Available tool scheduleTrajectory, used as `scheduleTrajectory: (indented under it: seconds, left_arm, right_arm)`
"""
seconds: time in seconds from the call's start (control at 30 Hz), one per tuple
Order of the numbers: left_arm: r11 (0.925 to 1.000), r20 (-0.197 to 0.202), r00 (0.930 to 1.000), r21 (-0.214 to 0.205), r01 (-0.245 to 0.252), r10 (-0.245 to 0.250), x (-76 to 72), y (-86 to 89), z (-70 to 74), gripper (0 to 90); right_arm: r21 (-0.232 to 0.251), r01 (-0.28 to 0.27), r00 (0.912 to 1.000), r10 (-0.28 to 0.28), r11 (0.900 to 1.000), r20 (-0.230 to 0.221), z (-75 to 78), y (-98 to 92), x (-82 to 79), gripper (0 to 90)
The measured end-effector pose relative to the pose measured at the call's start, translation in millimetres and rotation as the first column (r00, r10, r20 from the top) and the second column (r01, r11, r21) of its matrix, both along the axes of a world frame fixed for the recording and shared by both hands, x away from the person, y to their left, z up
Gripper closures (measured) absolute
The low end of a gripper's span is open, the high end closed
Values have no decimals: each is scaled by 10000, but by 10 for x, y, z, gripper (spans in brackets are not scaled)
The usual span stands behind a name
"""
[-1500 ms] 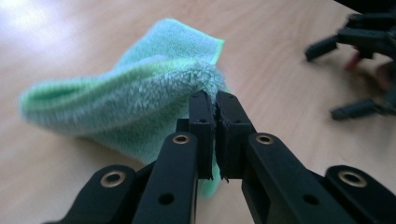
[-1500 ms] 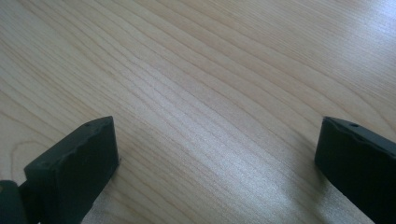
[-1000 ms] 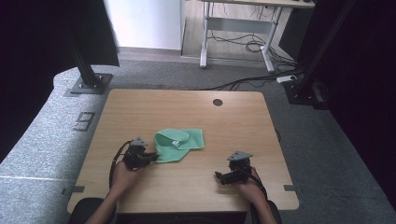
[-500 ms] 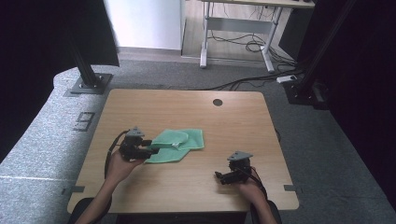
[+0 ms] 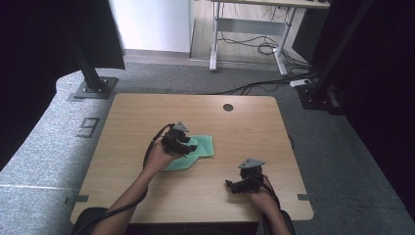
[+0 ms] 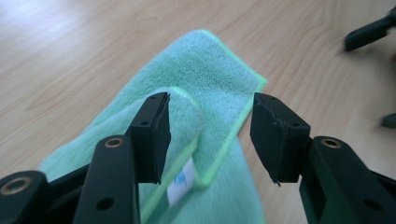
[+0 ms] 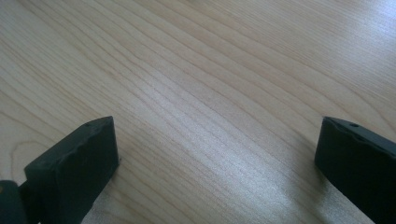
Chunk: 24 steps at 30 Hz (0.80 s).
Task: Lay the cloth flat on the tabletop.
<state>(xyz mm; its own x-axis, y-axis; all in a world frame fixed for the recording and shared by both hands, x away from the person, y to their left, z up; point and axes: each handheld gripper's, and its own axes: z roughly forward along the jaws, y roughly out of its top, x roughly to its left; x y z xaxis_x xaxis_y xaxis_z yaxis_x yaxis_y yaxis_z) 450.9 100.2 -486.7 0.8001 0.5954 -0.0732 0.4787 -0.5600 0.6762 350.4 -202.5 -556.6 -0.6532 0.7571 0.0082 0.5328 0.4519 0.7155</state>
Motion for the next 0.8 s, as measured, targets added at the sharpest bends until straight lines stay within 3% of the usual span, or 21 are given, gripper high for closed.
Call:
scheduleTrajectory:
  seconds: [0.07,0.13,0.2,0.27,0.3,0.37,0.4,0.43,0.53,0.57,0.63,0.67,0.7,0.73,0.77,0.8]
  left_arm:
    - [9976,74,10000,685,-8,3,76,-103,-123,505]
    - [9958,108,9999,912,-41,32,97,-115,-160,529]
    - [9925,131,9998,1219,-131,116,134,-110,-213,629]
    - [9949,109,9996,971,-276,267,156,-39,-195,831]
    - [9949,109,9996,971,-276,267,156,-39,-195,853]
    - [9962,309,9990,803,-345,321,155,13,-110,861]
    - [9969,620,9971,629,-470,431,156,72,21,866]
    - [9969,620,9971,629,-470,431,156,72,21,867]
    - [9951,1092,9891,-59,-982,983,188,253,307,868]
    - [9951,1092,9891,-59,-982,983,188,253,307,868]
    - [9908,1236,9831,-262,-1328,1351,224,378,407,868]
    - [9843,1276,9761,-389,-1720,1756,271,517,463,867]
    - [9843,1276,9761,-389,-1720,1756,271,517,463,866]
    - [9760,1236,9683,-438,-2134,2172,324,663,479,866]
    - [9760,1236,9683,-438,-2134,2172,324,663,479,866]
    - [9708,1211,9633,-446,-2357,2395,349,731,474,866]
  right_arm:
    - [-11,-13,10000,13,10000,2,0,-1,1,0]
    - [0,-1,10000,1,10000,1,0,0,0,0]
    - [-7,-9,10000,9,10000,3,0,-1,1,0]
    - [-4,-7,10000,7,10000,1,0,-1,1,0]
    - [-4,-7,10000,7,10000,1,0,-1,1,0]
    - [5,3,10000,-3,10000,-1,0,0,0,0]
    - [3,0,10000,0,10000,0,0,0,0,0]
    - [3,0,10000,0,10000,0,0,0,0,0]
    - [-8,-9,10000,9,10000,13,-1,-1,1,0]
    - [-8,-9,10000,9,10000,13,-1,-1,1,0]
    - [-5,-11,10000,11,10000,16,-1,-1,1,0]
    - [0,-3,10000,3,10000,19,-1,0,1,0]
    - [0,-3,10000,3,10000,19,-1,0,1,0]
    - [0,-2,10000,2,10000,18,-1,0,0,0]
    - [-4,-7,10000,7,10000,22,-1,-1,1,0]
    - [-3,-6,10000,6,10000,18,-1,0,1,0]
